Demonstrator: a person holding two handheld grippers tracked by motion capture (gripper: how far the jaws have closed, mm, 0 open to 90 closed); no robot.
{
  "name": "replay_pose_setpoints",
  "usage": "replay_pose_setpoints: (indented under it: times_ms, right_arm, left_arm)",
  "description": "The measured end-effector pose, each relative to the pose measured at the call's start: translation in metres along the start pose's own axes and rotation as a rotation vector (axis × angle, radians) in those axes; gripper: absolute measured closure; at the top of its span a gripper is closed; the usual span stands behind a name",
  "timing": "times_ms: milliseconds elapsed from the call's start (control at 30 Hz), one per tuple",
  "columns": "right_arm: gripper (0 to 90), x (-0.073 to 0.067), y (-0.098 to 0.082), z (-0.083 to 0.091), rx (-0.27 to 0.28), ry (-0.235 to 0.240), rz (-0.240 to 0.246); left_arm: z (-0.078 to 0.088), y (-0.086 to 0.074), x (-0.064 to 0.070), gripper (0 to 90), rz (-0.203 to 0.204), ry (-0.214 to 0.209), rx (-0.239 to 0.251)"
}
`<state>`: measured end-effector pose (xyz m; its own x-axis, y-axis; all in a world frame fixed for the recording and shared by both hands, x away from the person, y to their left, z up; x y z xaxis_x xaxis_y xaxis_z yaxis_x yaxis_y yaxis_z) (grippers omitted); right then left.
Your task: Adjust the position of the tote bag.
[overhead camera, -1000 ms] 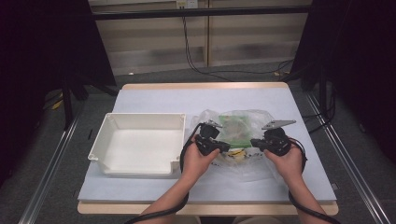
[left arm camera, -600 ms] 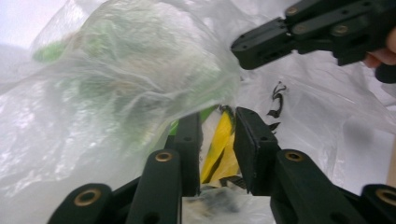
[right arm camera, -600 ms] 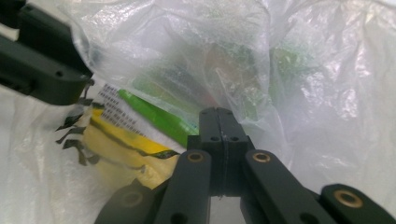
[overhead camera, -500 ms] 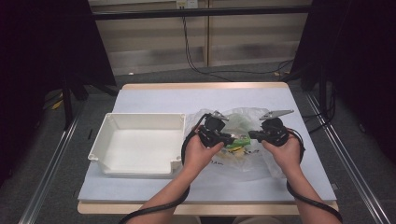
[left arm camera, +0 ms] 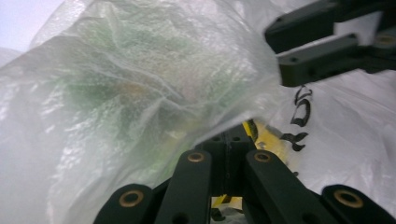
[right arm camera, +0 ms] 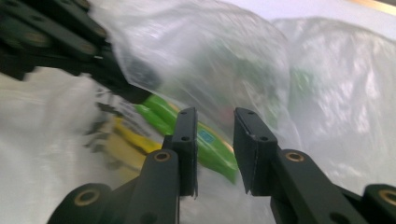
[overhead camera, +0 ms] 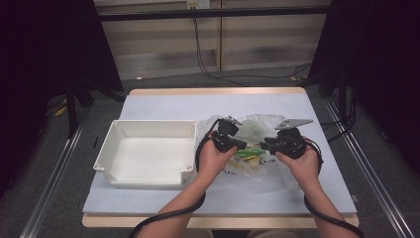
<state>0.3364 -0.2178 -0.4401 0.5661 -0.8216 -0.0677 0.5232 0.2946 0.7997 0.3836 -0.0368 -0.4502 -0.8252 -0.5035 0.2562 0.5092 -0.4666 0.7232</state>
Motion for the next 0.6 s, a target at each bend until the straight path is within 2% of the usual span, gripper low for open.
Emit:
replay_pose_setpoints:
  times_ms: [100, 133, 167, 200, 233, 333, 433, 467, 500, 600]
  right_arm:
    - [73.4, -0.006, 0.001, 0.003, 0.021, 0.010, 0.021]
    - [78.3, -0.012, 0.003, 0.005, 0.034, 0.009, 0.037]
    - [78.3, -0.012, 0.003, 0.005, 0.034, 0.009, 0.037]
    - [85.8, -0.018, 0.002, 0.006, 0.040, 0.017, 0.042]
    - [85.8, -0.018, 0.002, 0.006, 0.040, 0.017, 0.042]
    - [90.0, -0.028, -0.003, -0.002, -0.005, 0.070, 0.057]
    - [90.0, -0.031, -0.008, -0.009, -0.037, 0.076, 0.070]
    - [90.0, -0.030, -0.013, -0.016, -0.061, 0.073, 0.048]
    - [90.0, -0.030, -0.013, -0.016, -0.061, 0.073, 0.048]
    - [90.0, -0.017, -0.015, -0.025, -0.062, 0.040, 0.029]
  left_arm:
    - [-0.001, -0.001, -0.001, 90.0, 0.005, 0.002, -0.004]
    - [-0.002, -0.003, -0.001, 90.0, 0.003, -0.003, -0.012]
    - [-0.002, -0.003, -0.001, 90.0, 0.003, -0.003, -0.012]
    - [-0.003, -0.004, -0.001, 90.0, 0.022, -0.008, 0.000]
    - [-0.003, -0.004, -0.001, 90.0, 0.022, -0.008, 0.000]
    - [-0.003, -0.004, -0.002, 90.0, 0.032, -0.001, 0.008]
    - [-0.002, -0.004, -0.003, 90.0, 0.026, 0.000, 0.003]
    - [-0.003, -0.004, -0.003, 90.0, 0.027, 0.001, 0.005]
    - [-0.003, -0.004, -0.003, 90.0, 0.027, 0.001, 0.005]
    - [-0.005, -0.009, -0.001, 90.0, 0.022, -0.004, -0.002]
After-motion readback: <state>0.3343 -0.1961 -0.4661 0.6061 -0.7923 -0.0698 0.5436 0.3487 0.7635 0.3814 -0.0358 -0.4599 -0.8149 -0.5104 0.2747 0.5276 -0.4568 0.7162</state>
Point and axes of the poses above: each handheld gripper's, and its own axes: z roughly backward along the jaws, y roughly out of its top, x roughly to its right, the point moved 3 cm from there along -z, roughly forward along the jaws, and after that the axes turned 4 degrees about x, right-handed, at the moved point
